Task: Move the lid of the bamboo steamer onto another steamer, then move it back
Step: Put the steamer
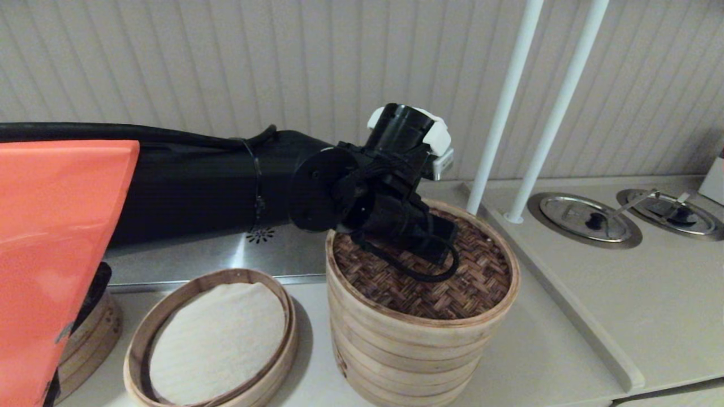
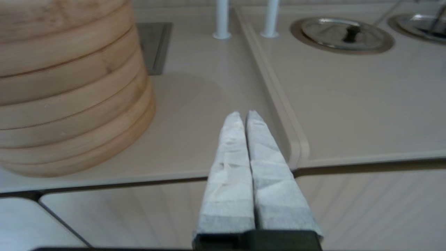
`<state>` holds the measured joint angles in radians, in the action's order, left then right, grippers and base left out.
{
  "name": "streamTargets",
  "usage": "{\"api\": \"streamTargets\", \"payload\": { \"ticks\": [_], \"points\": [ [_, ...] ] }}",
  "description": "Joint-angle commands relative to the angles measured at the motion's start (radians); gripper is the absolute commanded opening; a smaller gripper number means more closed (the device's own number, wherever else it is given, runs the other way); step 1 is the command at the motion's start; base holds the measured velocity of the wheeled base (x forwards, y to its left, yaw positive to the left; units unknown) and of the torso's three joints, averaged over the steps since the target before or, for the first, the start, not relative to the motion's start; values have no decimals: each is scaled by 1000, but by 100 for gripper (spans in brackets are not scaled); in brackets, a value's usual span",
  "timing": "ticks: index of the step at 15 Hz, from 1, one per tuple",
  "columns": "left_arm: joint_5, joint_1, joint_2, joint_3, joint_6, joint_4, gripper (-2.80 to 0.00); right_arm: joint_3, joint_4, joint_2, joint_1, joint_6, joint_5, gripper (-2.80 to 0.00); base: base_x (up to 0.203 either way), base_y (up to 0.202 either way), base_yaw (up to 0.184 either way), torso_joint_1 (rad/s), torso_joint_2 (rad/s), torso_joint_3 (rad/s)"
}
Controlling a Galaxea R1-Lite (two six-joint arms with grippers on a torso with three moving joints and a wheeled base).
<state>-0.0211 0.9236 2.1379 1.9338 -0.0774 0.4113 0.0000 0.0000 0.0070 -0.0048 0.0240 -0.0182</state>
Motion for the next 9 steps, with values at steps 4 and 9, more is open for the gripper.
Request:
{"api": "streamTargets", "payload": {
  "ticks": [4,9],
  "points": [
    [0,3,19,1,-1,0,-280,5,0,1,0,1,0,-280,0,0,0,0,0,0],
    [-31,3,13,1,-2,7,0,5,0,1,0,1,0,-280,0,0,0,0,0,0]
  ]
}}
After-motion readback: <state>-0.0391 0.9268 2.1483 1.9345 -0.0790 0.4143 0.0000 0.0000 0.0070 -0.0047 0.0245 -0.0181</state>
